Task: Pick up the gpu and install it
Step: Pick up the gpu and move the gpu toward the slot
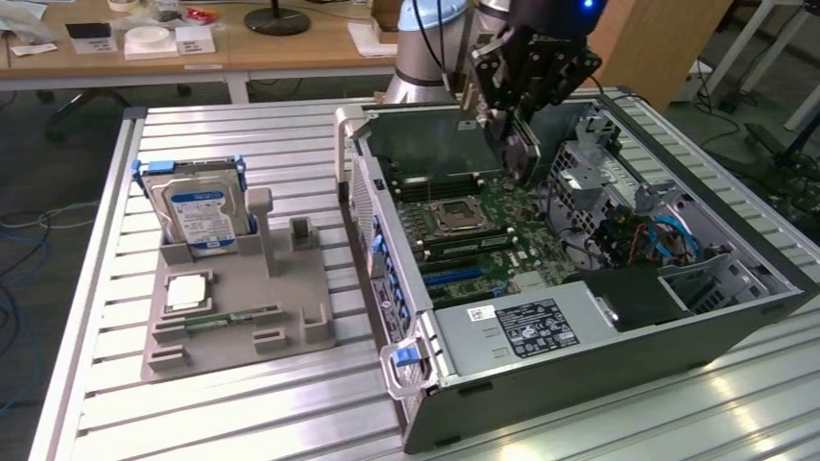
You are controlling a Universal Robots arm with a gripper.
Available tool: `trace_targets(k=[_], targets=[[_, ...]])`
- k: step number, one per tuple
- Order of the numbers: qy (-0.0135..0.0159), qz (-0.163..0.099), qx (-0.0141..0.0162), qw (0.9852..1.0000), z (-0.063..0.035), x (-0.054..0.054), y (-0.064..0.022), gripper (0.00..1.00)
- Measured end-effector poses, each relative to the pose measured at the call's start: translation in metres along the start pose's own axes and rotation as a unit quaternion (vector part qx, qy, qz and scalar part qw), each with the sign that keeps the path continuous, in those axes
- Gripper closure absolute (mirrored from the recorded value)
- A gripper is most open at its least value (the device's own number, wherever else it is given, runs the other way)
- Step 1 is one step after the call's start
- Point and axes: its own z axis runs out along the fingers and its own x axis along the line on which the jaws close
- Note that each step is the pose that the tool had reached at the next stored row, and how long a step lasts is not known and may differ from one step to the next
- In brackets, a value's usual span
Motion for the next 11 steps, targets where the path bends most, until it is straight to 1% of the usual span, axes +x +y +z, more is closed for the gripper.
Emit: trace_targets(k=[11], targets=[[0.0000,0.000,0.0000,1.0000,0.0005,-0.046,0.0014,0.73]])
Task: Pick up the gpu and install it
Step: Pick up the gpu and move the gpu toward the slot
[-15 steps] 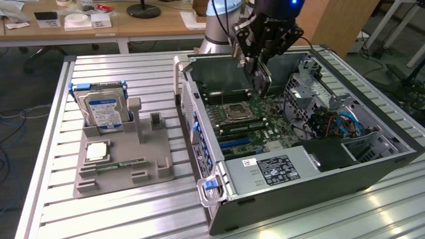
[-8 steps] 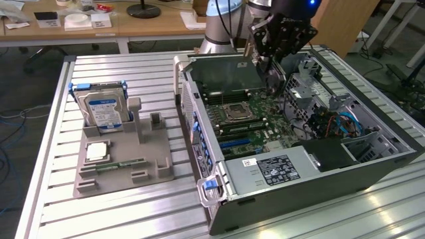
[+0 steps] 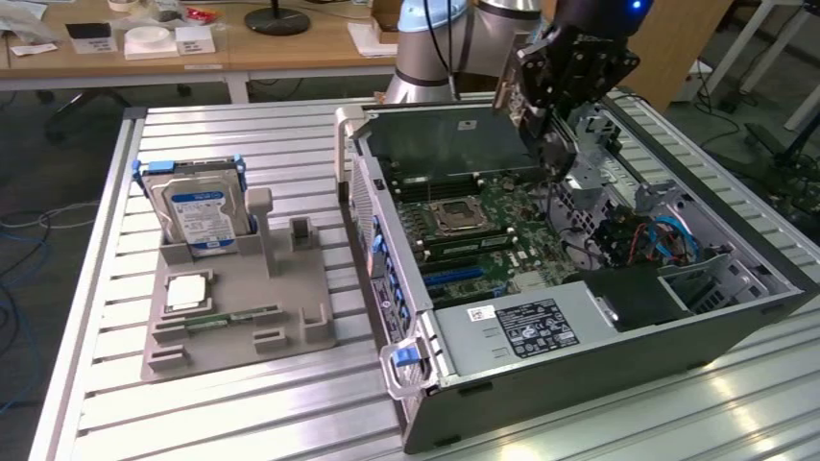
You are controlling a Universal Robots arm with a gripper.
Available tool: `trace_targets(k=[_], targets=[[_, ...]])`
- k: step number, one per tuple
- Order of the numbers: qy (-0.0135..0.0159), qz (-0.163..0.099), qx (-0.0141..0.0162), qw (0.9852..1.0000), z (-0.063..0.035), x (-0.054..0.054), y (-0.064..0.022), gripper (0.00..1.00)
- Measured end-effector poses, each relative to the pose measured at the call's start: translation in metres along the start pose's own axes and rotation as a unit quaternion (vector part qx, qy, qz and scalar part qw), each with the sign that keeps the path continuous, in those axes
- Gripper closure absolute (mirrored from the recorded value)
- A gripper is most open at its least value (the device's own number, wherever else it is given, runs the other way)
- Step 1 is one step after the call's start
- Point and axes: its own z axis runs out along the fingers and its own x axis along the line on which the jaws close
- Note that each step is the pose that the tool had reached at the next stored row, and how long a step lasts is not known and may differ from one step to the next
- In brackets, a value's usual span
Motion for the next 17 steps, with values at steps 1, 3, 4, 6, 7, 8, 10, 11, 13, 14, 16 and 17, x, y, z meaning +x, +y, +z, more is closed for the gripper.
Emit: trace_targets(k=[1,3,4,6,7,8,10,11,13,14,16,17], targets=[[0.0000,0.000,0.0000,1.0000,0.0001,-0.004,0.0001,0.73],[0.0000,0.000,0.0000,1.0000,0.0002,-0.012,0.0004,0.73],[0.0000,0.000,0.0000,1.0000,0.0002,-0.015,0.0005,0.73],[0.0000,0.000,-0.0001,1.0000,0.0003,-0.021,0.0007,0.73],[0.0000,0.000,-0.0001,1.0000,0.0004,-0.024,0.0008,0.73],[0.0000,0.000,-0.0001,1.0000,0.0004,-0.028,0.0010,0.73],[0.0000,0.000,-0.0001,1.0000,0.0005,-0.034,0.0011,0.73],[0.0000,0.000,0.0000,1.0000,0.0005,-0.037,0.0012,0.73],[0.0000,0.000,-0.0001,1.0000,0.0006,-0.039,0.0013,0.73],[0.0000,0.000,-0.0001,1.0000,0.0006,-0.039,0.0013,0.73],[0.0000,0.000,-0.0001,1.0000,0.0005,-0.039,0.0013,0.73],[0.0000,0.000,-0.0001,1.0000,0.0005,-0.039,0.0013,0.73]])
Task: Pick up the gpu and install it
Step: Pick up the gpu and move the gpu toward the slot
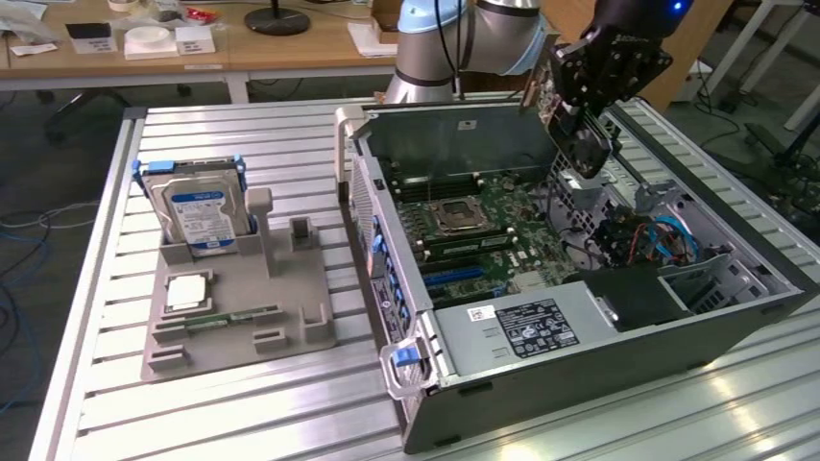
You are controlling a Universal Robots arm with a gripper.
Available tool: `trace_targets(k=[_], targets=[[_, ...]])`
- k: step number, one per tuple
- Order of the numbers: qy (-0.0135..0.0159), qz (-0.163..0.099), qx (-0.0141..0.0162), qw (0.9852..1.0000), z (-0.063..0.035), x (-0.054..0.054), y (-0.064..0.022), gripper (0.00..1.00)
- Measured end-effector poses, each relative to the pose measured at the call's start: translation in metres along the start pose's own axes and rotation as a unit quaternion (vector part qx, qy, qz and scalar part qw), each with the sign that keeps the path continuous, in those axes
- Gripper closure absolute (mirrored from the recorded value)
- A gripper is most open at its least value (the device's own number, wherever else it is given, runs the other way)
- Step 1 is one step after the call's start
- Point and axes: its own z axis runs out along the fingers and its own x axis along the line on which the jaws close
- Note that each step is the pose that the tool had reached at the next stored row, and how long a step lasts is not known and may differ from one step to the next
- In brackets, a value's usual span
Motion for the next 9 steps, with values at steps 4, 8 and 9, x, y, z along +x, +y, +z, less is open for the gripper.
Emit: trace_targets(k=[4,8,9], targets=[[0.0000,0.000,0.0000,1.0000,0.0000,-0.001,0.0001,0.73],[0.0000,0.000,0.0000,1.0000,0.0001,-0.009,0.0008,0.73],[0.0000,0.000,0.0000,1.0000,0.0002,-0.010,0.0010,0.73]])
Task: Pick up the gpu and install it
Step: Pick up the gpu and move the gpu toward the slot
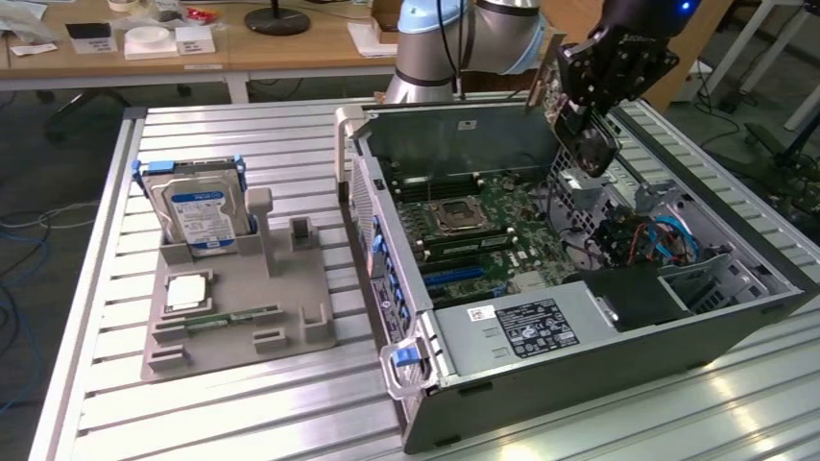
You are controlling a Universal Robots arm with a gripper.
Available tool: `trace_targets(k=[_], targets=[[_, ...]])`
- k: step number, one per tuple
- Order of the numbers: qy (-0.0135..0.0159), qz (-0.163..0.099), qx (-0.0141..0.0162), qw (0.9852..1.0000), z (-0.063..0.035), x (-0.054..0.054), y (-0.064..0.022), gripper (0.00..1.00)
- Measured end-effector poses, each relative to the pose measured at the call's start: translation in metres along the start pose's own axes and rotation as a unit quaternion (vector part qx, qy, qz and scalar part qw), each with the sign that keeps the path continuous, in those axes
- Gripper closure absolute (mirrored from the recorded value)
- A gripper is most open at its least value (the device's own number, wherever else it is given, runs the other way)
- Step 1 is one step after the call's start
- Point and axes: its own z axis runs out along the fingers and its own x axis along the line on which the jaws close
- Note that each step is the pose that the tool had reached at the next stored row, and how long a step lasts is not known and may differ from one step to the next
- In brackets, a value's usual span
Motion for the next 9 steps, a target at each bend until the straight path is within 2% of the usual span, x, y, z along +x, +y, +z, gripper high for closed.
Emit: trace_targets(k=[4,9], targets=[[0.0000,0.000,0.0000,1.0000,0.0001,-0.008,0.0004,0.73],[0.0000,0.000,0.0000,1.0000,0.0003,-0.024,0.0011,0.73]])
